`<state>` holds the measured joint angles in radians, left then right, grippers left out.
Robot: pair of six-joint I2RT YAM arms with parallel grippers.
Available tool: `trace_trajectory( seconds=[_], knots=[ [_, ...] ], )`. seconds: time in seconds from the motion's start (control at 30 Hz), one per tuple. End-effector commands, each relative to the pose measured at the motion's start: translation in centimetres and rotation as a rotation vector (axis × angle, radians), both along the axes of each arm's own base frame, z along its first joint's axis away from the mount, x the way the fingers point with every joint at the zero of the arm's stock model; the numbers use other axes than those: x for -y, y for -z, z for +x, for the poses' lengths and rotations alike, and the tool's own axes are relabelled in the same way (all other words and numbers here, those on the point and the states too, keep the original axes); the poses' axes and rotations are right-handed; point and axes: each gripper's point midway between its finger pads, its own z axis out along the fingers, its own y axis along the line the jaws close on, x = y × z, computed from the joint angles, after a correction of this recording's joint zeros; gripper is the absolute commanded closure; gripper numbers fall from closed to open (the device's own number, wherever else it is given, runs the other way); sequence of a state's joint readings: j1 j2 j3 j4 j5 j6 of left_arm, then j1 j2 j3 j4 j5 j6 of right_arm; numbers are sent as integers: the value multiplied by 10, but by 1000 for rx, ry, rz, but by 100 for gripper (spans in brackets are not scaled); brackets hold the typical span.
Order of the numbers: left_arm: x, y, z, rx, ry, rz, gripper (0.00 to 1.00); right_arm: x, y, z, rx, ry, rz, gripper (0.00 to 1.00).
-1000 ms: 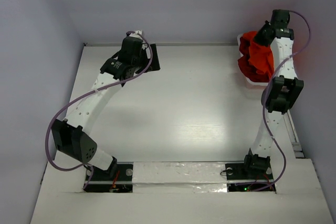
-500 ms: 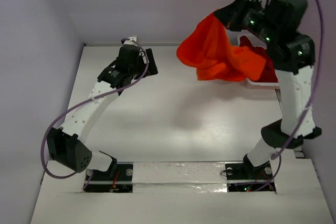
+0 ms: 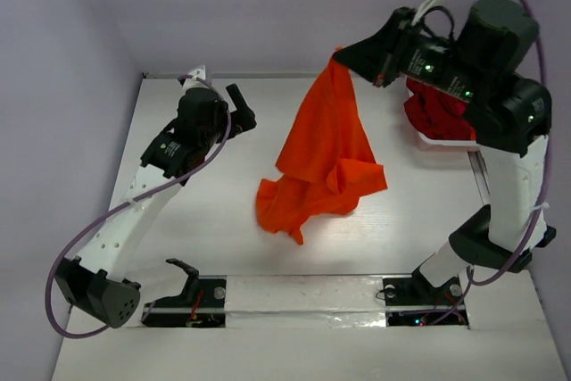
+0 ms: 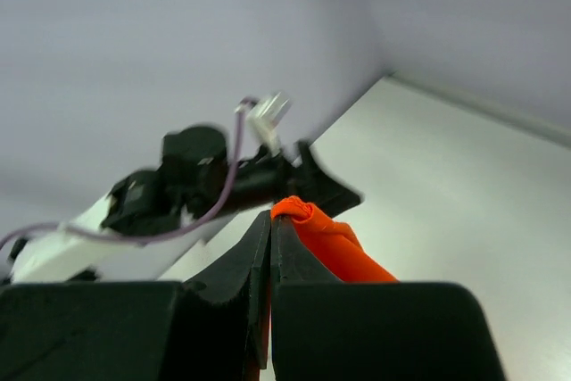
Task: Fold and stack the t-shirts
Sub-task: Move the tshirt to the center of the board
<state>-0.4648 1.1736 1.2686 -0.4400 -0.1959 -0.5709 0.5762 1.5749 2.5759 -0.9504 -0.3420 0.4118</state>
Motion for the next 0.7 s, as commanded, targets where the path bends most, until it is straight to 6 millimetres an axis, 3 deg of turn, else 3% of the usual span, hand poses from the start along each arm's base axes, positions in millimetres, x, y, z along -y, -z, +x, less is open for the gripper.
trace_trajectory(
  seconds=[0.0, 0.03, 0.1, 0.13, 0.17, 0.37, 0.53, 0.67],
  knots=[
    [-3, -3, -6, 6, -23, -24, 1, -29, 6, -30, 27, -150, -40, 100],
    [-3, -3, -7, 5, -24, -26, 1, -39, 13, -38, 15, -178, -59, 100],
    [-6, -7, -10, 16, -31, -33, 1, -44, 21, -37, 3, -167, -81, 100],
    [-7, -8, -11, 19, -37, -37, 1, -51, 34, -35, -23, -175, -105, 100],
    [-9, -11, -11, 27, -46, -38, 1, -47, 35, -36, -24, -166, -104, 100],
    [-14, -22, -16, 51, -62, -51, 1, -52, 67, -7, -96, -65, -161, 100],
    [-11, -17, -17, 40, -47, -54, 1, -45, 62, 23, -84, 80, -185, 100],
    [-3, 0, -20, -4, -14, -45, 1, -31, 55, 51, -74, 138, -163, 100]
  ],
)
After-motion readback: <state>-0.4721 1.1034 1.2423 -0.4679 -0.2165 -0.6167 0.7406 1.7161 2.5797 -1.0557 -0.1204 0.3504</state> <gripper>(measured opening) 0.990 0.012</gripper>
